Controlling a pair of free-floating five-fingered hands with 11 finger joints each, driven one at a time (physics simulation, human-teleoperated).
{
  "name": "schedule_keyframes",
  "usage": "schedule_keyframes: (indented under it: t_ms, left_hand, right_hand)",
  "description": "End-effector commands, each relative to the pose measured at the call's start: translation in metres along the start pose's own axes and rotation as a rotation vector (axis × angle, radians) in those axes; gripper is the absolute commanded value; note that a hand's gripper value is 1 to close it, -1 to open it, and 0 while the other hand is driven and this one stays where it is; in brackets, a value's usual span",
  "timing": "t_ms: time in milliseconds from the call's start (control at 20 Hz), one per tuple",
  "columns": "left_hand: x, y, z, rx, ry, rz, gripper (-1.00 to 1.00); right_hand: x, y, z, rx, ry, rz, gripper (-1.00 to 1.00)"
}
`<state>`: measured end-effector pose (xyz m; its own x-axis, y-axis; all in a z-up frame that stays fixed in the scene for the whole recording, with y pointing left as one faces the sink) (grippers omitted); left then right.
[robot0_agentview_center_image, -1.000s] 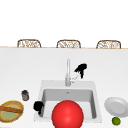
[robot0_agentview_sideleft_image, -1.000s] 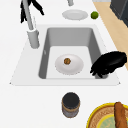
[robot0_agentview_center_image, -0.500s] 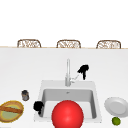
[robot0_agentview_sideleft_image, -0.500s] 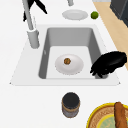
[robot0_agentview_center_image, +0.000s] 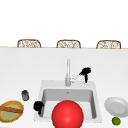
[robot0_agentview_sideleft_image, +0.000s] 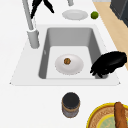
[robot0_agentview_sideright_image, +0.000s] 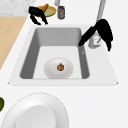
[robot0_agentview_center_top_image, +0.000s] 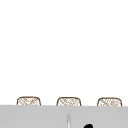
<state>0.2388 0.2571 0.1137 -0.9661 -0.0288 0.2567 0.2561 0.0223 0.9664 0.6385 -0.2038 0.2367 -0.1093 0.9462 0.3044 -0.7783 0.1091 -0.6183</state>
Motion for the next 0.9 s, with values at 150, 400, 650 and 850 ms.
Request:
schedule_keyframes:
  t_ms: [150, 400, 650, 850]
  left_hand:
    - [0.000, 0.000, 0.000, 0.000, 0.000, 0.000, 0.00]
    - [0.000, 0.000, 0.000, 0.000, 0.000, 0.000, 0.00]
    - [0.000, 0.000, 0.000, 0.000, 0.000, 0.000, 0.00]
    - [0.000, 0.000, 0.000, 0.000, 0.000, 0.000, 0.00]
  right_hand:
    - [-0.004, 0.040, 0.036, -0.073, -0.002, 0.018, -1.00]
    - [-0.009, 0.076, 0.058, -0.094, 0.028, 0.052, -1.00]
    - [-0.005, 0.115, 0.066, -0.117, 0.105, 0.103, -1.00]
    - [0.004, 0.144, 0.065, -0.092, 0.160, 0.142, -1.00]
